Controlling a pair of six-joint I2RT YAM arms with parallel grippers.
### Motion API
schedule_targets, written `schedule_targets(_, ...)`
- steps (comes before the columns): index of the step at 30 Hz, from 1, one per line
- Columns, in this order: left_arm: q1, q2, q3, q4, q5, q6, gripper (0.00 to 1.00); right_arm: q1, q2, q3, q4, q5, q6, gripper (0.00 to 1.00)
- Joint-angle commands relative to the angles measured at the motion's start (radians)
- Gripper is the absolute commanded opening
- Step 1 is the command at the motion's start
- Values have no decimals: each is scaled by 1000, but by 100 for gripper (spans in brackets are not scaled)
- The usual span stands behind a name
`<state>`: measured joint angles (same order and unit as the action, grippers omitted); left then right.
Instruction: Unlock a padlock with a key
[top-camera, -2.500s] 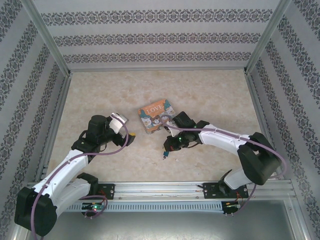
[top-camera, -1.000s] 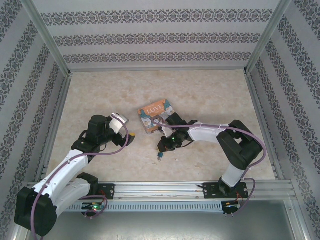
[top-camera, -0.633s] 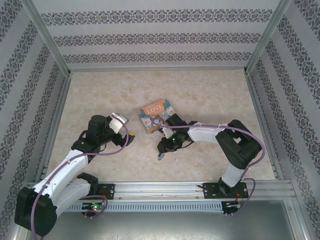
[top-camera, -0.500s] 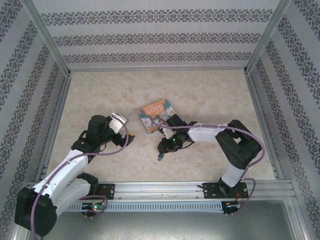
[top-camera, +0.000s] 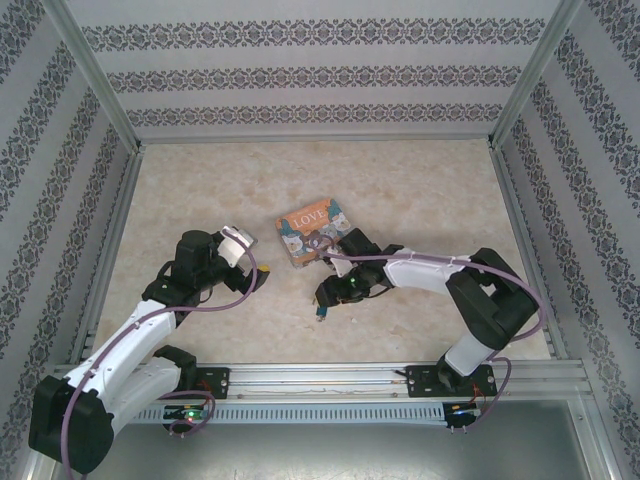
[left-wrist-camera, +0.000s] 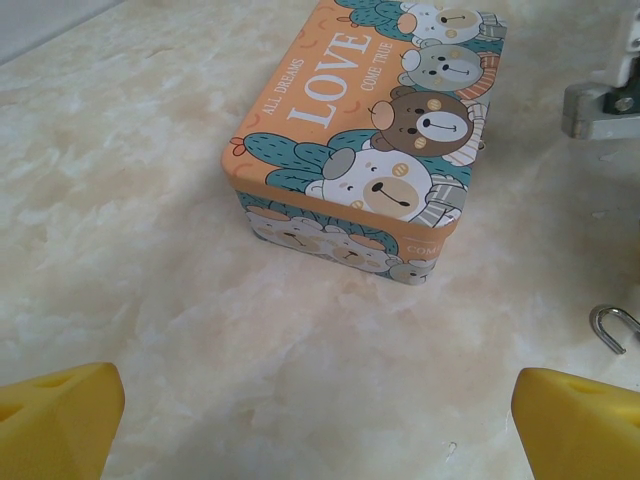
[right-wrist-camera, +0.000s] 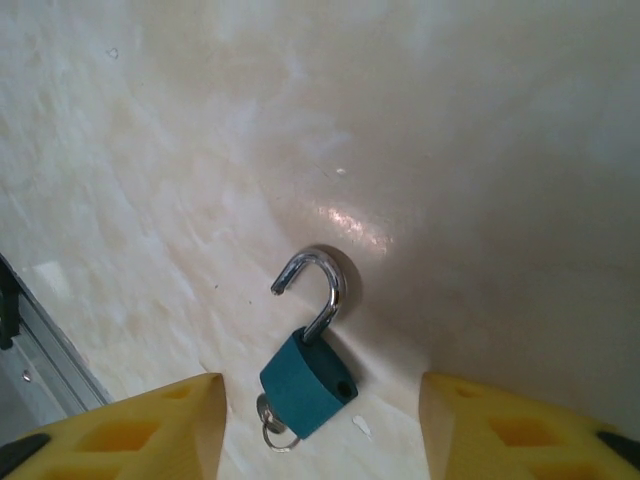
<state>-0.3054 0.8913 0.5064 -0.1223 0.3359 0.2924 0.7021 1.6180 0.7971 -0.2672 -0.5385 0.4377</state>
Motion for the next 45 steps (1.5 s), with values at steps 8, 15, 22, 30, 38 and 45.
schedule_targets(8,8,-22,8,-24,-15,28,100,-13,-166,-61,-55,121,-31,98)
schedule_targets(15,9,-31,3,-28,-24,30,100,-40,-257,-86,-79,157,-37,98)
schedule_targets(22,9,-29,1,-31,-29,30,100,-77,-346,-76,-99,238,-63,98)
schedule_targets(30,9,-27,0,-33,-32,27,100,-118,-492,-89,-85,377,-105,98)
schedule_targets(38,8,-21,0,-31,-31,21,100,-197,-655,-143,-10,477,-146,98)
schedule_targets(45,8,-21,0,-32,-36,17,99,-297,-724,-169,39,536,-177,98)
